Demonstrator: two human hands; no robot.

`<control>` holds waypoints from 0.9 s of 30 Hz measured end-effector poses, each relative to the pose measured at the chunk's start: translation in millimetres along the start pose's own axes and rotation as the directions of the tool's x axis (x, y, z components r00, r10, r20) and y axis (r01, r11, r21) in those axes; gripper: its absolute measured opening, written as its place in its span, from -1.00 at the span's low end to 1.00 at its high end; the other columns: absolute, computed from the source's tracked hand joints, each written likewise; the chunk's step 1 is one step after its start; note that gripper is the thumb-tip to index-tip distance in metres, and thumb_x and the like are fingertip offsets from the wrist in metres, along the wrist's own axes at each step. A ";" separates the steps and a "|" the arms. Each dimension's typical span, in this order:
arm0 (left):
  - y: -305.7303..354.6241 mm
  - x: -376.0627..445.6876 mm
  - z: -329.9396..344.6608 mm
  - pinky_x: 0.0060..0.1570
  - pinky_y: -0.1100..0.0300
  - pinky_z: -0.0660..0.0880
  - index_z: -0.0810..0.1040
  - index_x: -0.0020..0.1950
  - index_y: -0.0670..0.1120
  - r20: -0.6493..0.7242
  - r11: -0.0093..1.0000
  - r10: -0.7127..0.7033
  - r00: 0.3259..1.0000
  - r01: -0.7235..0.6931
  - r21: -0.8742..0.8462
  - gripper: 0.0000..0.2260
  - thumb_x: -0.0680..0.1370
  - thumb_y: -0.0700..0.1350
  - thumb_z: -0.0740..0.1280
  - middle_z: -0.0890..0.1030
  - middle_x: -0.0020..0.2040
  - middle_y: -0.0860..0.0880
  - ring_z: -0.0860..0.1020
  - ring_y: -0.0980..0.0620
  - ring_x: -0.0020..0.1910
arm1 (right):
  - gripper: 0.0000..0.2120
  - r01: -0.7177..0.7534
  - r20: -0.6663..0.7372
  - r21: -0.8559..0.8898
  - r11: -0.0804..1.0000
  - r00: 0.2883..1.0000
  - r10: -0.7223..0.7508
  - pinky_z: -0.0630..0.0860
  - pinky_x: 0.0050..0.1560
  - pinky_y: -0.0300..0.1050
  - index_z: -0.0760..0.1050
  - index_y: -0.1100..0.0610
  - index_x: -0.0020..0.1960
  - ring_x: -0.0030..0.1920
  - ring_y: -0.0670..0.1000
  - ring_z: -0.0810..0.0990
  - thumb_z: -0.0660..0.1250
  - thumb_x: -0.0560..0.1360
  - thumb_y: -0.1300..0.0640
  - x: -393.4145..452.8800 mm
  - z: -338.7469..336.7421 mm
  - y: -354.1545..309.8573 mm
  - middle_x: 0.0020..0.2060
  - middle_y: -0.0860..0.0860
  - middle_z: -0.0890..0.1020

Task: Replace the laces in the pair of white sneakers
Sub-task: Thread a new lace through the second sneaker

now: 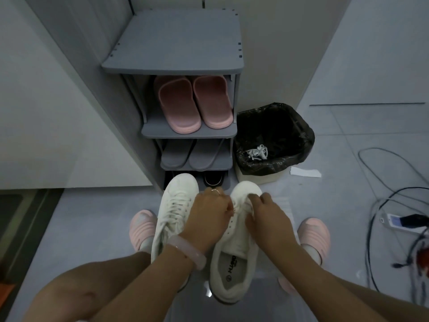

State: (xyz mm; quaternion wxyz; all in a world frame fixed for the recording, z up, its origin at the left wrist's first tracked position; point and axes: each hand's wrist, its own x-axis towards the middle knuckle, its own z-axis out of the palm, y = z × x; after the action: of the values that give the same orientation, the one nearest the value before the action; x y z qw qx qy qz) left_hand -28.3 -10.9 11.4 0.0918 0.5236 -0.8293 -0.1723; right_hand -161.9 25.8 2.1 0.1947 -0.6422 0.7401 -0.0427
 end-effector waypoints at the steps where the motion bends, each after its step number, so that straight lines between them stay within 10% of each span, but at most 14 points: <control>1: 0.0 0.9 3.8 0.02 0.22 0.27 0.62 0.02 -0.05 0.012 1.000 0.004 1.000 -0.004 -0.002 -0.82 0.54 -0.07 0.24 0.53 0.03 -0.03 0.44 -0.01 0.08 | -0.54 0.064 -0.033 0.051 0.997 0.998 -0.062 0.41 0.01 -0.13 0.23 0.08 0.41 0.17 0.08 0.42 0.20 0.53 0.13 -0.3 0.9 0.0 0.24 0.06 0.38; 6: 4.6 7.2 7.1 -0.09 0.30 0.28 0.58 0.02 -0.15 -0.052 0.968 -0.069 0.996 0.055 -0.244 -0.86 0.52 -0.16 0.28 0.53 -0.05 -0.09 0.44 0.03 -0.06 | -0.84 0.363 -0.174 0.110 0.925 0.923 -0.342 0.41 0.03 -0.10 0.58 0.23 -0.01 -0.06 0.14 0.58 0.37 0.41 0.31 6.5 -5.2 -4.5 -0.09 0.12 0.64; 10: 5.9 5.8 10.3 -0.06 0.25 0.34 0.33 0.27 -0.09 0.147 0.870 -0.215 0.966 0.257 -0.421 -0.65 0.52 -0.05 0.29 0.41 0.07 -0.02 0.45 0.03 0.00 | -0.83 0.201 -0.272 0.261 0.944 0.954 -0.128 0.38 -0.11 -0.15 0.55 0.29 -0.06 -0.15 0.11 0.54 0.18 0.55 0.31 12.2 -12.1 8.2 -0.17 0.17 0.61; 13: 11.8 -1.2 22.4 -0.01 0.20 0.33 0.25 0.30 -0.09 0.331 0.958 -0.155 0.931 0.223 -0.178 -0.56 0.50 0.02 0.28 0.37 0.19 -0.06 0.41 -0.05 0.14 | -0.77 0.151 -0.356 0.676 0.721 0.924 0.140 0.38 -0.19 -0.42 0.49 0.20 -0.12 -0.23 -0.09 0.50 0.09 0.60 0.28 12.8 -24.7 7.9 -0.24 0.05 0.56; 16: 9.8 -2.0 24.2 -0.03 0.17 0.35 0.25 0.34 -0.13 0.336 0.970 -0.172 0.926 0.219 -0.107 -0.60 0.51 -0.17 0.22 0.46 0.20 -0.14 0.46 -0.12 0.14 | -0.76 0.109 -0.212 0.860 0.499 0.965 0.154 0.45 -0.23 -0.27 0.44 0.12 -0.15 -0.38 -0.16 0.46 0.06 0.62 0.23 12.8 -25.6 5.2 -0.37 0.00 0.48; 21: 2.5 -2.2 15.7 -0.08 0.16 0.40 0.50 0.17 -0.20 0.341 0.921 -0.194 0.920 0.290 -0.261 -0.72 0.47 -0.23 0.23 0.57 0.06 -0.15 0.53 -0.13 0.07 | -0.83 0.113 0.008 0.246 0.963 0.993 -0.119 0.35 -0.16 -0.18 0.53 0.18 0.01 -0.09 0.02 0.52 0.20 0.54 0.14 12.7 -0.2 11.2 -0.08 0.07 0.58; 27: -2.7 -0.5 15.4 -0.25 0.23 0.37 0.61 0.04 -0.22 0.419 0.860 -0.206 0.884 0.368 -0.354 -0.75 0.49 -0.28 0.17 0.58 -0.13 -0.16 0.54 -0.08 -0.12 | -0.74 0.069 0.068 0.194 0.979 0.994 -0.084 0.38 -0.04 -0.18 0.47 0.11 0.20 0.08 0.03 0.52 0.22 0.53 0.12 7.6 16.5 2.2 0.11 0.03 0.53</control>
State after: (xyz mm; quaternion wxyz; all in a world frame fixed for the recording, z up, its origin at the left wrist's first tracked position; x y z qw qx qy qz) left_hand -31.0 -8.6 -3.9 0.0195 0.5689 -0.6852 -0.4545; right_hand -159.0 21.9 -15.6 0.2818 -0.6497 0.6994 -0.0966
